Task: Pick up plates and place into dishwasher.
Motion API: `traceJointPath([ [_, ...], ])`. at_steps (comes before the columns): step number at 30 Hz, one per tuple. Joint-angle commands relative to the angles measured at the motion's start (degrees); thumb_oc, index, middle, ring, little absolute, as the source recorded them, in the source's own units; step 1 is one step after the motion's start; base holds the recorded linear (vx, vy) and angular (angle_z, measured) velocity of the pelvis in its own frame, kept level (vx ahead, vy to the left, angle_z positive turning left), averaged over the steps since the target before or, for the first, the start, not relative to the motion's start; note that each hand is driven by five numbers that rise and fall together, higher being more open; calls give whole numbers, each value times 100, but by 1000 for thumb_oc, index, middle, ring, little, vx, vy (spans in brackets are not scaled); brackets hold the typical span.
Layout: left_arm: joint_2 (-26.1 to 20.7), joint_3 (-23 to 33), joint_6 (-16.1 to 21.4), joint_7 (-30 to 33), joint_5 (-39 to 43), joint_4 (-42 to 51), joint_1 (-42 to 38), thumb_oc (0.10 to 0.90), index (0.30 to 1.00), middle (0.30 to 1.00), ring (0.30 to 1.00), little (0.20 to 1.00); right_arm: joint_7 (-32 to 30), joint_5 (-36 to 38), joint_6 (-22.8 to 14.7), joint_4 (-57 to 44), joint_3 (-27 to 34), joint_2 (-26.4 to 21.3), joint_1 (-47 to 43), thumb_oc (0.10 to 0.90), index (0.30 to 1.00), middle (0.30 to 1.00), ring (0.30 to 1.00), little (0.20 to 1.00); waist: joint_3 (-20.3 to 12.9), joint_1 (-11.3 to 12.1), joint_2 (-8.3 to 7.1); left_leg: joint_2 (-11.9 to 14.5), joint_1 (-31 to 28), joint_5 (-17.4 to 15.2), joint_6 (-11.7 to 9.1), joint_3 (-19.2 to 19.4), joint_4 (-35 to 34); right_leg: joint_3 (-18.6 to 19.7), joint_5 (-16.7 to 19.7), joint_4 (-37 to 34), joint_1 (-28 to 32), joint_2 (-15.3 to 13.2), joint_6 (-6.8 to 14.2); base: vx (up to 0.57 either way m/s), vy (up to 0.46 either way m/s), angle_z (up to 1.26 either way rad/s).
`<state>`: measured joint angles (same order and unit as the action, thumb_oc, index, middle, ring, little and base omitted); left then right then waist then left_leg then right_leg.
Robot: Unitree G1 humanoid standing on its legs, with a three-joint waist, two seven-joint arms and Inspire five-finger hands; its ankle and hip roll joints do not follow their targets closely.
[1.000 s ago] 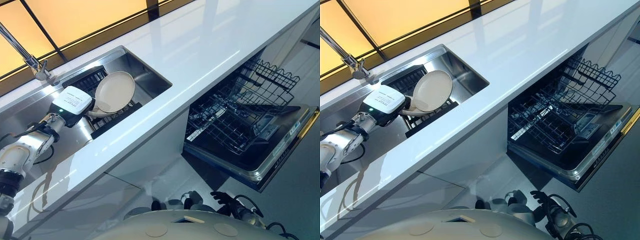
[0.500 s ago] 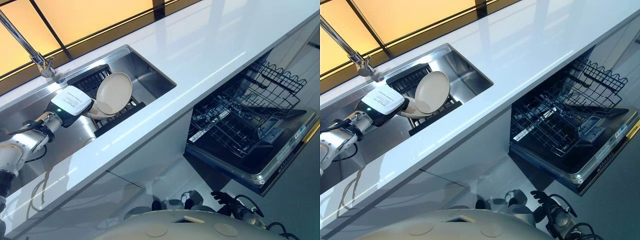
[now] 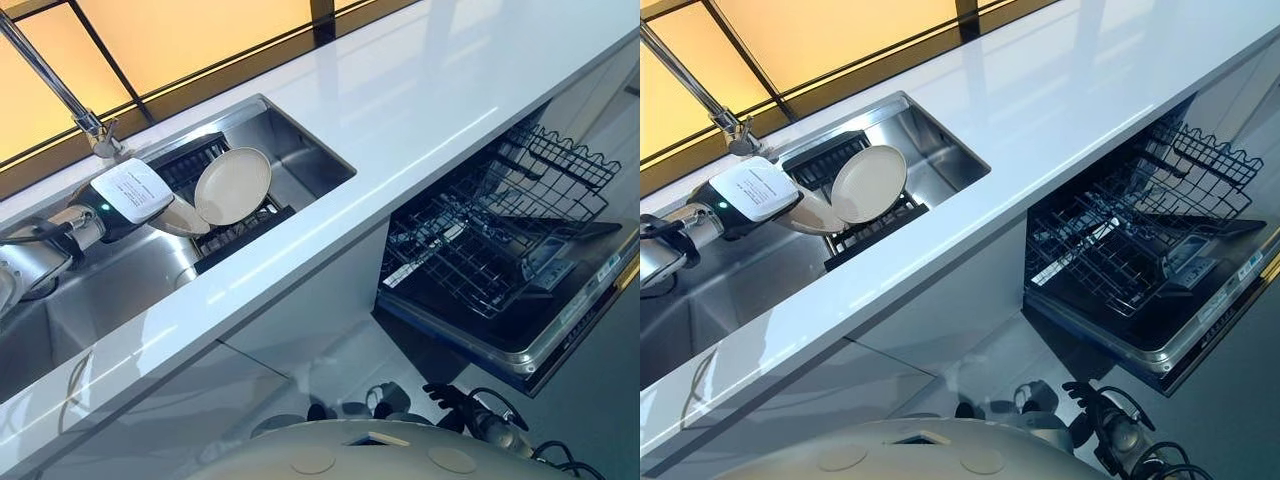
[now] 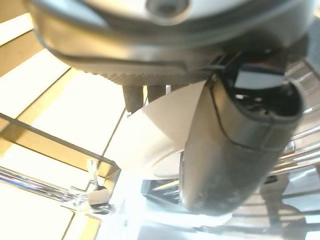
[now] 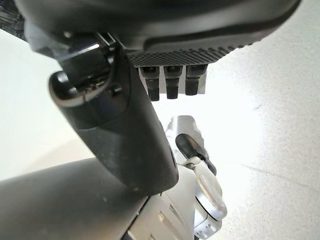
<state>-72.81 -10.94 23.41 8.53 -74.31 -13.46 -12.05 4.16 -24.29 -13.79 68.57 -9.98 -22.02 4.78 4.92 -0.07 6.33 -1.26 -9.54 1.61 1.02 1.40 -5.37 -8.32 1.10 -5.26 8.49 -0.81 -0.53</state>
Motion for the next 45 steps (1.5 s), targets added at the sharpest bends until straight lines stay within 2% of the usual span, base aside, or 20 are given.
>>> traceJointPath([
  [1,-842,374,-331,306,-231,-482,-1165,100,300,300,300,200,41,221,-165,-74,-68,-128,-367,800,900,900,900,900,-163,10,288,-466,68,-542,236,-7,61,-69,-741,731,-274,90,334,-24,-33,4],
  [4,-932,215,-404,347,-252,-589,-1330,100,300,300,300,200,37,290,-133,-63,-88,-130,-387,800,900,900,900,900,-166,19,315,-470,67,-547,233,-12,70,-85,-738,729,-273,79,335,0,0,0],
  [6,-1020,116,-465,433,-288,-757,-1494,100,300,300,300,200,20,348,-97,-52,-89,-163,-418,800,900,900,900,900,-174,23,397,-488,74,-551,229,-14,85,-107,-745,722,-268,57,329,-37,-16,1],
  [12,-1017,-30,-291,455,-540,-943,-1566,100,300,300,300,200,-2,558,17,-53,-55,-189,-470,800,900,900,900,900,-179,26,480,-514,86,-553,223,-33,95,-119,-742,721,-287,40,325,-36,-12,3],
  [14,-964,-22,-387,476,-500,-1001,-1538,100,300,300,300,200,-62,636,-61,-64,-42,-192,-487,800,900,900,900,900,-178,16,487,-518,86,-556,221,-35,88,-110,-742,710,-288,39,325,-36,-17,1],
  [17,-932,16,-733,353,79,-954,-1492,100,300,300,300,200,-39,1155,-342,-233,30,-200,-473,800,900,900,900,900,-169,0,490,-517,81,-561,216,-39,91,-95,-736,699,-284,45,324,-11,-5,0],
  [20,-879,448,-1208,567,1169,-711,-1117,100,300,300,300,200,179,1770,-455,-1293,146,-234,-367,800,900,900,900,900,-137,-25,433,-498,80,-563,221,-39,97,-70,-733,708,-295,56,314,0,0,0],
  [21,-824,715,-1314,667,1374,-567,-943,100,300,300,300,200,333,2023,-325,-1840,196,-234,-297,800,900,900,900,900,-129,-37,388,-487,77,-567,225,-34,95,-62,-740,715,-299,65,310,-25,-33,0],
  [23,-772,1249,-1408,829,1944,-417,-578,100,300,300,300,200,579,2435,-340,-2525,251,-204,-168,800,900,900,900,900,-118,-76,306,-462,80,-565,216,-12,85,-43,-743,719,-308,89,306,-30,-43,-2],
  [24,-691,1529,-1365,991,2140,-379,-437,100,300,300,300,200,1056,2980,-112,-3031,334,-183,-84,800,900,900,900,900,-135,-107,223,-445,77,-557,208,-11,54,-26,-736,693,-309,114,311,-22,-33,-3],
  [25,-691,1572,-1365,1010,2169,-370,-398,100,300,300,300,200,1122,3033,-87,-3068,337,-185,-73,800,900,900,900,900,-136,-114,218,-444,76,-556,206,-11,52,-23,-734,689,-308,117,311,-18,-23,-4],
  [27,-675,1783,-1221,1265,2415,-510,-291,100,300,300,300,200,1576,3690,41,-3473,417,-125,21,800,900,900,900,900,-162,-142,129,-418,71,-551,194,14,37,-1,-717,637,-284,148,311,-9,-10,-3],
  [30,-632,2128,-1029,1648,2962,-616,6,100,300,300,300,200,1727,4352,119,-4235,525,-60,190,800,900,900,900,900,-195,-183,18,-368,61,-552,172,77,37,32,-694,589,-263,182,325,-2,-4,-5],
  [32,-475,2480,-923,1851,3250,-551,309,100,300,300,300,200,1604,4514,149,-4713,627,41,283,800,900,900,900,900,-216,-209,-38,-337,61,-554,166,114,37,64,-686,564,-254,204,334,3,4,-5],
  [34,-183,2861,-729,2155,3703,-360,627,100,300,300,300,200,1224,4106,-176,-5096,725,95,372,800,900,900,900,900,-245,-245,-91,-315,66,-554,165,152,37,92,-670,544,-254,218,346,10,14,-7],
  [35,82,3093,-637,2332,3973,-157,797,100,300,300,300,200,777,3753,-363,-5472,848,53,421,800,900,900,900,900,-259,-280,-133,-301,70,-559,173,179,37,128,-659,541,-262,226,349,9,19,-12],
  [37,332,3225,-534,2469,4136,-3,913,100,300,300,300,200,300,3217,-552,-5687,931,29,440,800,900,900,900,900,-274,-316,-154,-293,76,-561,183,205,37,164,-649,553,-283,233,351,0,25,-10],
  [40,883,3419,-405,2760,4065,445,1137,100,300,300,300,200,-327,2875,-377,-6215,1238,-37,437,800,900,900,900,900,-278,-386,-203,-287,66,-568,210,240,37,256,-633,581,-308,251,340,-1,46,-9],
  [45,1467,3393,-298,3009,4115,1092,1297,100,300,300,300,200,-1611,2083,-615,-6862,1661,-160,362,800,900,900,900,900,-307,-467,-244,-276,80,-539,257,282,37,448,-550,587,-359,272,315,-6,46,-16],
])
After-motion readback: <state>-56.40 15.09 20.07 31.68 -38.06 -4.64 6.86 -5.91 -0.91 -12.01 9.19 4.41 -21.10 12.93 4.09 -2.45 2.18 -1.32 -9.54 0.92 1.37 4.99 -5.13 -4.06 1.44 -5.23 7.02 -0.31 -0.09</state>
